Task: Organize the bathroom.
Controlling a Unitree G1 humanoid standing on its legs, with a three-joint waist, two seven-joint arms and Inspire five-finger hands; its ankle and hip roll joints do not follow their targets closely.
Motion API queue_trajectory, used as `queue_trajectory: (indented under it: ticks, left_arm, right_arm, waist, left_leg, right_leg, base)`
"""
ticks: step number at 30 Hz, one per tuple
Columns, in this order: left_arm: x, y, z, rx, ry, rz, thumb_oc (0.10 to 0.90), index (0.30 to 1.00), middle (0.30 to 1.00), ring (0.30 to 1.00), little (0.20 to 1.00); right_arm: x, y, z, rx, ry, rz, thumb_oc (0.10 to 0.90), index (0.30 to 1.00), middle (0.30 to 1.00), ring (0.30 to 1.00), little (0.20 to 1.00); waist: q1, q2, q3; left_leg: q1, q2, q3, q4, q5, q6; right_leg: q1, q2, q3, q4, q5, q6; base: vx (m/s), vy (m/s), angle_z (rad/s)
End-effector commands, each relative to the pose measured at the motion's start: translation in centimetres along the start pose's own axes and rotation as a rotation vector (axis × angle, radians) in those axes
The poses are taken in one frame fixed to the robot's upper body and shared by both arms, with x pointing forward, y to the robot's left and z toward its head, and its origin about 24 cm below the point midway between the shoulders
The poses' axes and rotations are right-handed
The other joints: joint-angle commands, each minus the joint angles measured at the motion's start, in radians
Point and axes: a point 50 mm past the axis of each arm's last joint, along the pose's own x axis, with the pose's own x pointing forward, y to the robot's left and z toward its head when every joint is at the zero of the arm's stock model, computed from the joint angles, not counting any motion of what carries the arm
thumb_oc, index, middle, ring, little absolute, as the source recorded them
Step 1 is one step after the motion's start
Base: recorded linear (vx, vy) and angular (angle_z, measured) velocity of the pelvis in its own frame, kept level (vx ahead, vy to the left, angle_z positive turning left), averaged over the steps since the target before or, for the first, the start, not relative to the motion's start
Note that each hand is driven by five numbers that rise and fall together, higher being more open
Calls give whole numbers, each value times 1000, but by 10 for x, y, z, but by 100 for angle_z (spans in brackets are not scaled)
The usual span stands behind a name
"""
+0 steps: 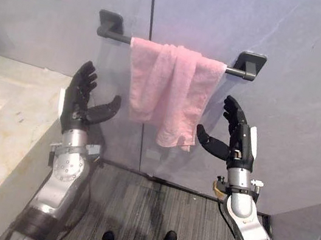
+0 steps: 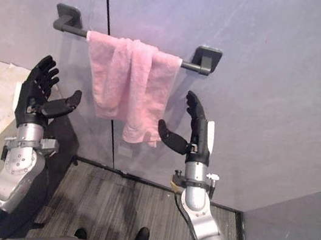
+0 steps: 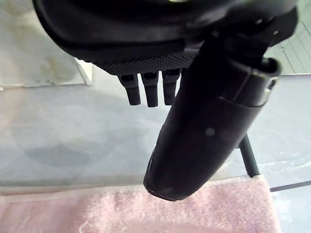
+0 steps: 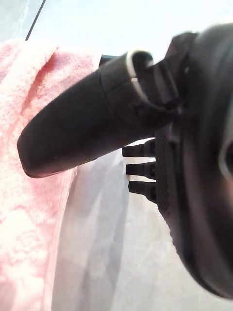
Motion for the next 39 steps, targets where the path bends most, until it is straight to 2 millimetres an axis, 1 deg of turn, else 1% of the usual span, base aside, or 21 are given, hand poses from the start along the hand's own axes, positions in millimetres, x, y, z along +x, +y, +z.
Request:
queue_trajectory:
  ticks: [1, 3, 4, 6, 9, 10, 12, 15, 18, 23, 26, 30, 31, 34, 36, 39]
  left_arm:
    - [30, -23, 35, 3, -208, -144, 800, 900, 900, 900, 900]
    - [40, -25, 33, 25, -180, -175, 800, 900, 900, 900, 900]
    - [48, -26, 33, 20, -150, -181, 800, 900, 900, 900, 900]
    - [60, -26, 30, -24, -85, -209, 800, 900, 900, 900, 900]
    - [64, -28, 30, -26, -75, -226, 800, 900, 900, 900, 900]
    - [71, -26, 31, -47, -53, -244, 800, 900, 900, 900, 900]
    - [76, -23, 32, -69, -46, -261, 800, 900, 900, 900, 900]
    - [80, -19, 33, -52, -44, -268, 800, 900, 900, 900, 900]
    - [85, -13, 33, -100, -3, -291, 800, 900, 900, 900, 900]
    - [76, -18, 28, -116, 60, -396, 800, 900, 900, 900, 900]
    - [67, -18, 30, -126, 64, -437, 800, 900, 900, 900, 900]
    - [61, -18, 33, -121, 60, -477, 800, 900, 900, 900, 900]
    - [60, -17, 38, -139, 39, -495, 800, 900, 900, 900, 900]
    - [57, -16, 43, -139, 17, -495, 800, 900, 900, 900, 900]
    - [52, -12, 51, -127, -19, -486, 800, 900, 900, 900, 900]
    - [48, -8, 55, -95, -52, -479, 800, 900, 900, 900, 900]
  right_arm:
    - [39, 3, 43, 82, -223, 43, 800, 900, 900, 900, 900]
    - [47, 6, 46, 85, -220, 68, 800, 900, 900, 900, 900]
    - [54, 8, 48, 91, -209, 90, 800, 900, 900, 900, 900]
    - [65, 12, 52, 97, -210, 114, 800, 900, 900, 900, 900]
    - [69, 14, 54, 92, -213, 134, 800, 900, 900, 900, 900]
    - [73, 16, 56, 85, -211, 168, 800, 900, 900, 900, 900]
    - [73, 16, 55, 70, -205, 190, 800, 900, 900, 900, 900]
    - [70, 16, 51, 65, -184, 217, 800, 900, 900, 900, 900]
    - [67, 15, 47, 54, -168, 236, 800, 900, 900, 900, 900]
    - [61, 17, 43, 30, -153, 261, 800, 900, 900, 900, 900]
    - [58, 16, 40, 22, -139, 273, 800, 900, 900, 900, 900]
    - [54, 16, 36, 15, -123, 283, 800, 900, 900, 900, 900]
    - [52, 14, 35, 10, -116, 282, 800, 900, 900, 900, 900]
    - [50, 13, 32, 5, -108, 276, 800, 900, 900, 900, 900]
    - [48, 13, 30, 3, -99, 271, 800, 900, 900, 900, 900]
    - [46, 13, 30, -1, -92, 274, 800, 900, 900, 900, 900]
  waist:
    - [-24, 9, -82]
    - [-31, 14, -89]
    - [-34, 17, -94]
    - [-41, 22, -103]
    - [-44, 24, -105]
    - [-50, 27, -111]
    - [-54, 29, -113]
    - [-59, 31, -116]
    - [-64, 34, -118]
    - [-63, 39, -112]
    - [-57, 41, -108]
    - [-52, 41, -106]
    - [-49, 41, -105]
    - [-43, 40, -105]
    - [-32, 39, -101]
    - [-25, 37, -98]
  left_leg:
    - [-22, -52, -11, 0, -66, 29]
    - [-19, -53, -5, 0, -67, 29]
    - [-17, -54, -2, 0, -68, 30]
    - [-14, -58, 5, 0, -70, 32]
    - [-12, -59, 8, 0, -71, 33]
    - [-11, -62, 14, 0, -72, 35]
    - [-9, -63, 17, 0, -73, 37]
    - [-9, -64, 22, 0, -75, 38]
    - [-7, -67, 25, 0, -77, 39]
    - [-3, -71, 28, 0, -80, 44]
    - [1, -74, 28, 0, -83, 47]
    - [4, -76, 25, 0, -84, 50]
    - [5, -77, 23, 0, -84, 52]
    - [6, -78, 22, 0, -85, 52]
    - [6, -80, 16, 0, -86, 52]
    - [8, -81, 12, 0, -86, 52]
  right_leg:
    - [108, -21, -35, 7, -142, 96]
    - [108, -23, -36, 8, -142, 99]
    - [107, -25, -36, 8, -141, 100]
    - [107, -27, -36, 8, -141, 103]
    - [106, -29, -35, 9, -141, 105]
    - [103, -31, -32, 11, -142, 108]
    - [103, -32, -30, 11, -142, 109]
    - [101, -34, -28, 11, -142, 111]
    - [100, -35, -25, 11, -143, 112]
    - [99, -37, -23, 13, -143, 115]
    - [102, -36, -23, 16, -147, 114]
    - [104, -35, -23, 19, -150, 114]
    - [106, -36, -24, 21, -152, 115]
    - [106, -37, -30, 23, -153, 114]
    - [108, -37, -34, 26, -156, 113]
    - [112, -34, -35, 25, -158, 110]
  base:
    - [0, 0, 0]
    - [37, 46, -1]
    - [49, 60, -6]
    - [46, 60, -5]
    - [27, 40, -1]
    - [51, 77, -1]
    - [45, 62, -3]
    - [32, 40, -2]
    - [32, 37, -4]
    - [6, 7, 0]
    - [0, 0, 0]
    - [0, 0, 0]
    - [0, 0, 0]
    - [0, 0, 0]
    - [0, 0, 0]
    - [5, 1, -5]
